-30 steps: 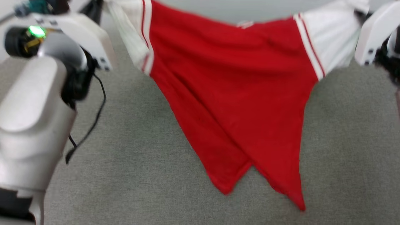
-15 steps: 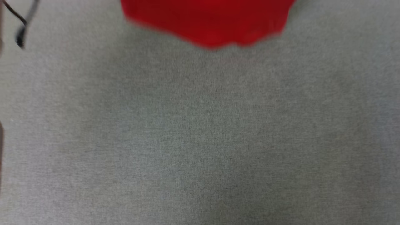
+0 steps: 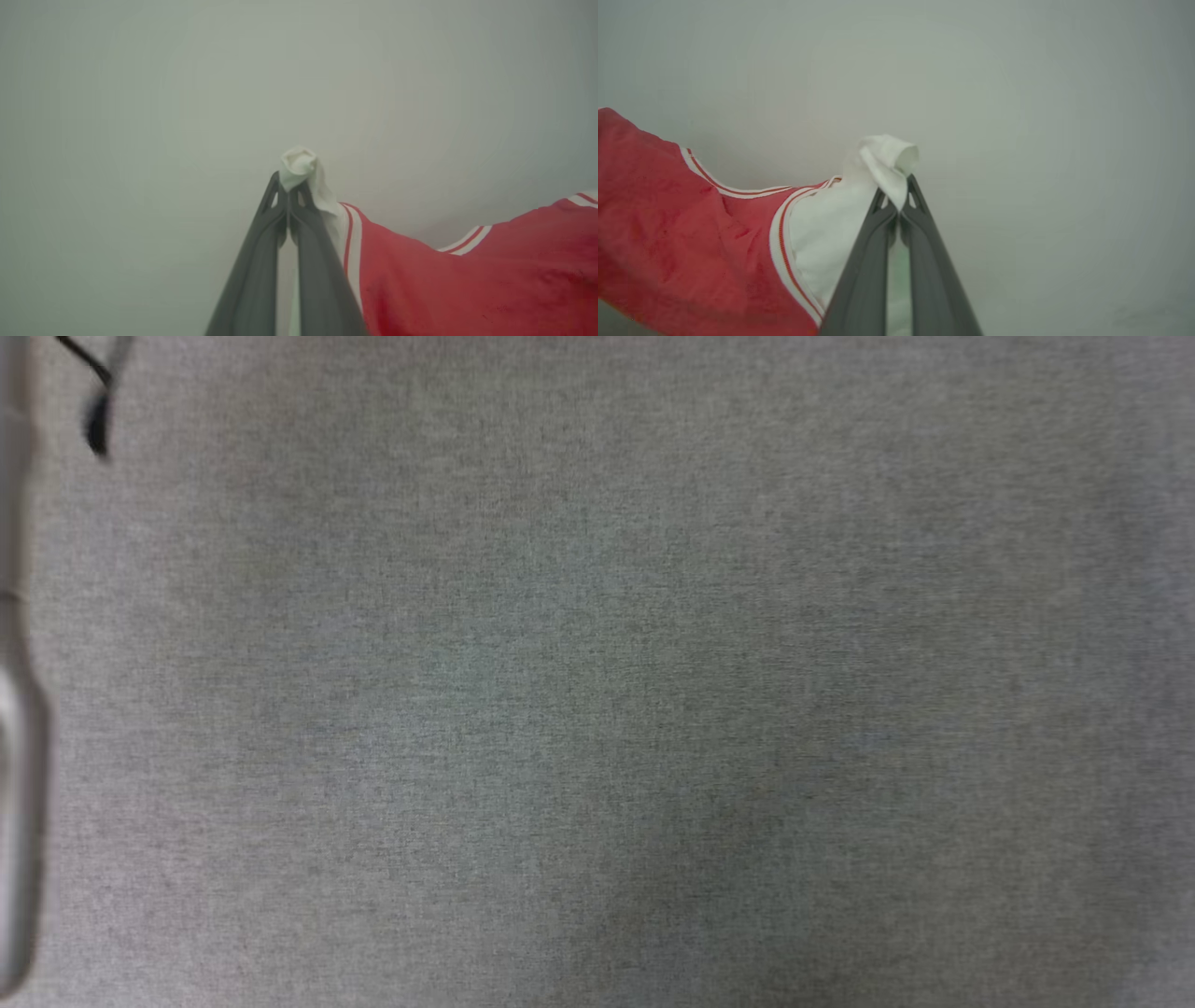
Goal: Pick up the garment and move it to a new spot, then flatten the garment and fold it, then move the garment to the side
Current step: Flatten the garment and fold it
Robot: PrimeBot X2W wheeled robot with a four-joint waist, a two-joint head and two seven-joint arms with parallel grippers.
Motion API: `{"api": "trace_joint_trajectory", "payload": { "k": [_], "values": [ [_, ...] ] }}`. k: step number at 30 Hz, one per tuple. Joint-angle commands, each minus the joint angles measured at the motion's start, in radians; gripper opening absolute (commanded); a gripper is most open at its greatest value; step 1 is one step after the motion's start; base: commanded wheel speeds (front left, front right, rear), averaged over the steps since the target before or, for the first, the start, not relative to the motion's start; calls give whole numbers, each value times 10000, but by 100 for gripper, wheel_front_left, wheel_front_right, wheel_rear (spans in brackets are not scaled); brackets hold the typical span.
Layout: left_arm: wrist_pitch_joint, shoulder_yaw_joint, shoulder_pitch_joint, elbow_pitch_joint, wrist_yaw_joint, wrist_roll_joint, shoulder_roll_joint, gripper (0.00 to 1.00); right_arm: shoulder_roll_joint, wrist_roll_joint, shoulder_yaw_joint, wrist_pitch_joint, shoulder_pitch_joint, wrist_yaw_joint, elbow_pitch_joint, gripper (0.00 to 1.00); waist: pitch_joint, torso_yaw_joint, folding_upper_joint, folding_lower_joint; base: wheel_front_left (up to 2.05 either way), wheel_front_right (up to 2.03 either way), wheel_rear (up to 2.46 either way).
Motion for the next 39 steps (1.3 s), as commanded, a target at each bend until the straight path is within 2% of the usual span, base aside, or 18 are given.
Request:
{"api": "trace_joint_trajectory", "payload": {
  "k": [1,9,17,23,29,34,39],
  "values": [
    [-93,-9,218,75,-77,-67,-50,0,100,65,115,-71,246,-3,123,0,124,59,0,-2,0,0,0],
    [-585,-80,2048,845,-624,-406,-321,0,339,1018,1099,-686,1816,-4,908,0,-162,13,0,-2,0,0,0],
    [-792,342,5270,476,-970,-777,-121,0,256,2539,1986,-1301,5176,-4,580,0,-1615,-73,0,-2,0,0,0],
    [-797,1281,8775,-1501,-684,-822,-50,0,-103,3259,2163,-1625,8010,-4,-384,0,-2842,-155,0,-2,0,0,0],
    [-792,1925,12156,-3793,-42,-633,-171,0,-307,3595,1559,-1577,10689,-3,-1569,0,-3889,-205,0,-2,0,0,0],
    [-572,1940,14485,-5531,696,-558,-44,0,-310,3379,562,-1150,12911,-3,-2898,0,-4576,-216,0,-2,0,0,0],
    [260,1822,16375,-7080,1525,-447,297,0,133,2619,-948,-220,15461,-3,-4810,0,-5035,-107,0,-2,0,0,0]
  ]
}}
